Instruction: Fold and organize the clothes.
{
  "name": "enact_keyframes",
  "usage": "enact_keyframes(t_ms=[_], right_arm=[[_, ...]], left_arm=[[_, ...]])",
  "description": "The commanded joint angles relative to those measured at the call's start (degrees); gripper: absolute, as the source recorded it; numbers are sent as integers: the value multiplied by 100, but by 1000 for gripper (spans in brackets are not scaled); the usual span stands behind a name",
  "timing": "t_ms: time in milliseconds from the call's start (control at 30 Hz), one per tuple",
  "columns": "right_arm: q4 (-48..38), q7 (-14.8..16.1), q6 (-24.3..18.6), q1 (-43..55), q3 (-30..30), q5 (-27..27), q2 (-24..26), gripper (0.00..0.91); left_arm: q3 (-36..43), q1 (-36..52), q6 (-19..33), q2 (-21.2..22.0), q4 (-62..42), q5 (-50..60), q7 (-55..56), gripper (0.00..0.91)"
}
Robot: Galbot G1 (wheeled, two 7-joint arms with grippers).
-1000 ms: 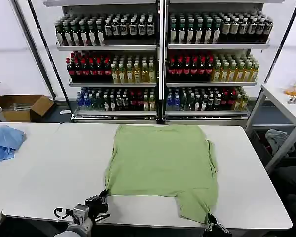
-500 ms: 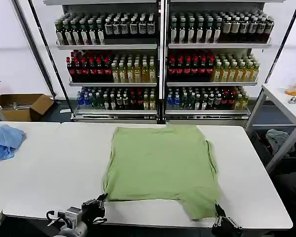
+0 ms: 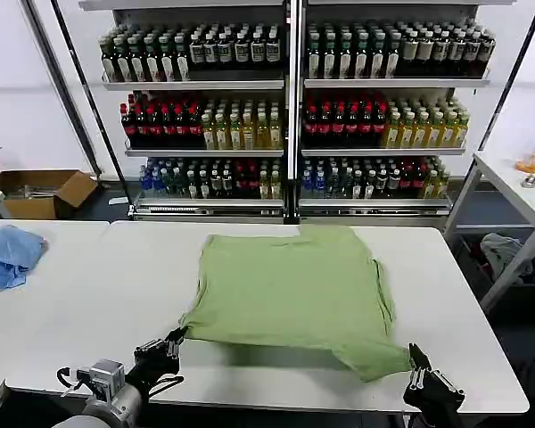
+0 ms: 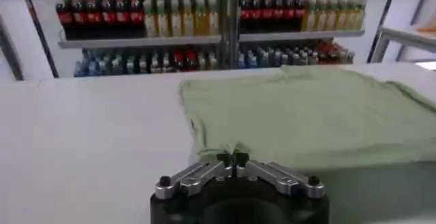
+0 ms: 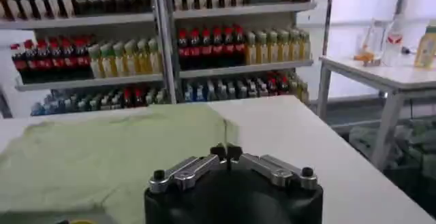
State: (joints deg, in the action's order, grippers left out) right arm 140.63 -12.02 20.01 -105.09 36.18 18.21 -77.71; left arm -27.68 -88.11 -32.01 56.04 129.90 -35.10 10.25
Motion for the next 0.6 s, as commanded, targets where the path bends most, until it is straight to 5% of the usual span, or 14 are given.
enact_keyframes(t_ms=[33, 600], right_arm=[[0, 28, -38, 261, 161, 117, 63, 0], [-2079, -123, 325, 2844, -323, 463, 775, 0]], left_arm=[[11, 273, -6, -67, -92, -225, -46, 50], [701, 1869, 33, -115, -1782, -273, -170, 50]])
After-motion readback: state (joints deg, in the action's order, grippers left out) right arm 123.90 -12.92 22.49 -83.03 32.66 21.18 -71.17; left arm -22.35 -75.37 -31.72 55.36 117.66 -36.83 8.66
